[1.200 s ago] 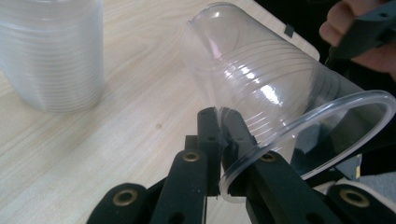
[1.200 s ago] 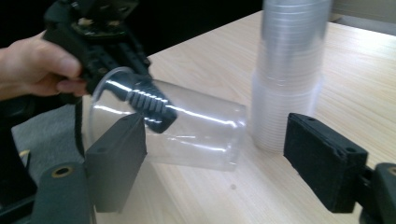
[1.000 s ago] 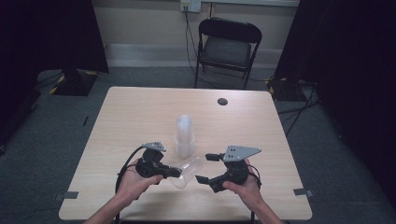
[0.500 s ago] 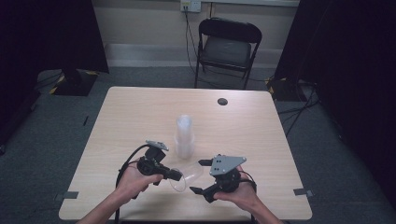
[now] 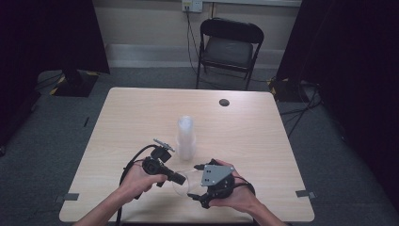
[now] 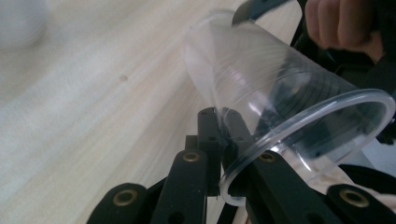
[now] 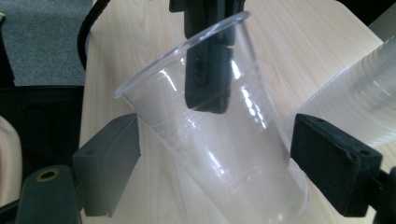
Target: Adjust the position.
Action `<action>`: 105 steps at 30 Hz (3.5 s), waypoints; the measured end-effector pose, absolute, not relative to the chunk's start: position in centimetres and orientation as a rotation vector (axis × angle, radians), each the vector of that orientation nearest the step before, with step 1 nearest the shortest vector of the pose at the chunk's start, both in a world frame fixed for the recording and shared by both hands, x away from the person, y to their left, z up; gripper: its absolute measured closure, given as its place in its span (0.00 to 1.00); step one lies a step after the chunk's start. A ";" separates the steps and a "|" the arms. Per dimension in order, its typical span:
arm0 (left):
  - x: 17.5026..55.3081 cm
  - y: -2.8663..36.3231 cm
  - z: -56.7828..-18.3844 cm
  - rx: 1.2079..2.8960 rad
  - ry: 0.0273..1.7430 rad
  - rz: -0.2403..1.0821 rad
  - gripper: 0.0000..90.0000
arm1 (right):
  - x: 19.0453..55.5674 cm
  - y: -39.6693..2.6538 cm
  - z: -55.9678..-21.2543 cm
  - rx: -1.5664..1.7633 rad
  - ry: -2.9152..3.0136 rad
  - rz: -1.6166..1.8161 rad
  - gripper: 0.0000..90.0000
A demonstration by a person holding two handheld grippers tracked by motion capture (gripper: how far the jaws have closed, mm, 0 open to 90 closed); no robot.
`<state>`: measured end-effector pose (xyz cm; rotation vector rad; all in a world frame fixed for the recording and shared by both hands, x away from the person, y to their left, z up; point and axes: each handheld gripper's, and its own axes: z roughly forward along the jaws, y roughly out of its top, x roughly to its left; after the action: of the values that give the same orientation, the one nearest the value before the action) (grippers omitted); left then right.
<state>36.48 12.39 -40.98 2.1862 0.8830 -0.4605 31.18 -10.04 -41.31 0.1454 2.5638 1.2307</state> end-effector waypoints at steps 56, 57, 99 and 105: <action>36.9 9.6 -40.4 2.237 0.933 -0.275 0.91 | 31.5 -8.8 -41.6 0.173 2.489 1.235 0.33; 36.9 9.6 -40.4 2.234 0.929 -0.274 0.90 | 31.5 -8.9 -41.6 0.179 2.485 1.243 0.33; 35.2 11.9 -40.5 1.991 0.844 0.097 0.41 | 33.5 -11.3 -43.0 0.490 2.457 1.336 0.35; 35.1 12.4 -40.4 1.971 0.828 0.132 0.37 | 34.1 -11.9 -43.6 0.546 2.452 1.321 0.35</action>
<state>35.09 12.42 -40.41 1.9711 0.8281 0.1319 34.11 -11.90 -43.64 0.5458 2.4524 1.3210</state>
